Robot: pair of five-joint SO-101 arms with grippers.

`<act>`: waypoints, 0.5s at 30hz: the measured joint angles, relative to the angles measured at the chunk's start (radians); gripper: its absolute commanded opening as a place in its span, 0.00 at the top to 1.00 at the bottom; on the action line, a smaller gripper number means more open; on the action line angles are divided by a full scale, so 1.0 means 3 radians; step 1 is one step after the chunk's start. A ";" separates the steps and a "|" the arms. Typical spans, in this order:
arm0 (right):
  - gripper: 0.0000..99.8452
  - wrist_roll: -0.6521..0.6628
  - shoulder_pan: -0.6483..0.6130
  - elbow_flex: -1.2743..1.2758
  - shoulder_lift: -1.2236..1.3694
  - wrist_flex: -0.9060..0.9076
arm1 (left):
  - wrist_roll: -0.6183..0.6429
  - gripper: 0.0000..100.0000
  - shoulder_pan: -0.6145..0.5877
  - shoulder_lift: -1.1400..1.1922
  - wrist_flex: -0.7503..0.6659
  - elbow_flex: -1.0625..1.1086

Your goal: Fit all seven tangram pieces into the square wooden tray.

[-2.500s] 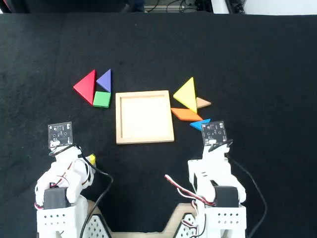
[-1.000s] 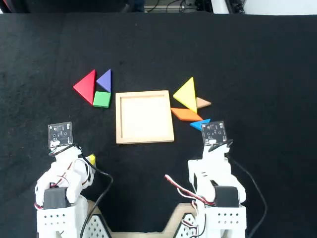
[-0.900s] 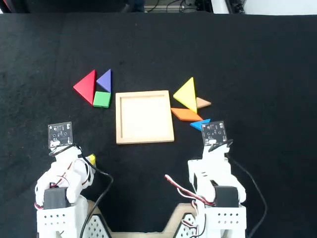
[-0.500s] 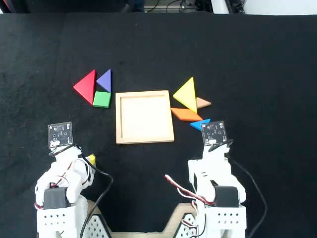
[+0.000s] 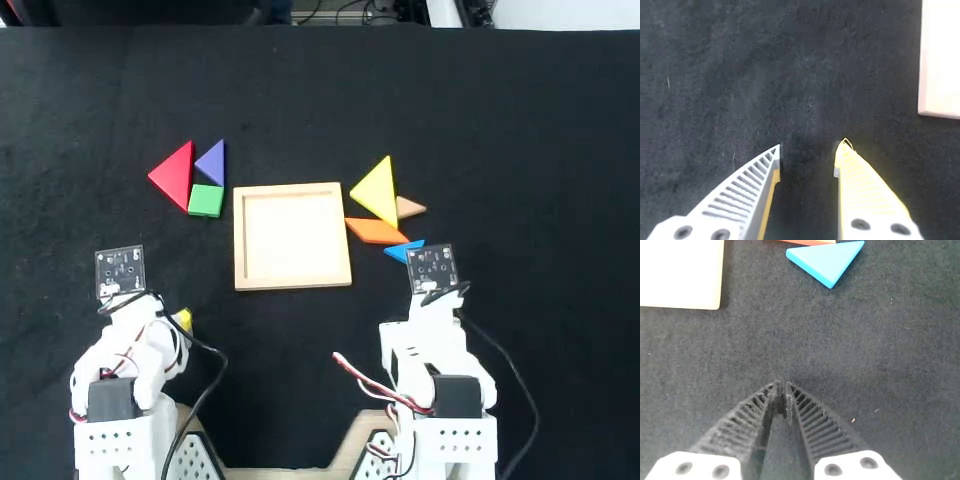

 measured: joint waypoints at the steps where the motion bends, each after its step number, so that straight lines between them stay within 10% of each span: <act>1: 0.99 0.0000 0.0000 0.0000 0.0000 0.0000 | 0.0000 0.81 0.0000 0.0000 -0.0031 0.0000; 15: 0.99 0.0000 0.0000 0.0000 0.0000 0.0000 | 0.0000 0.81 0.0000 0.0000 -0.0501 0.0000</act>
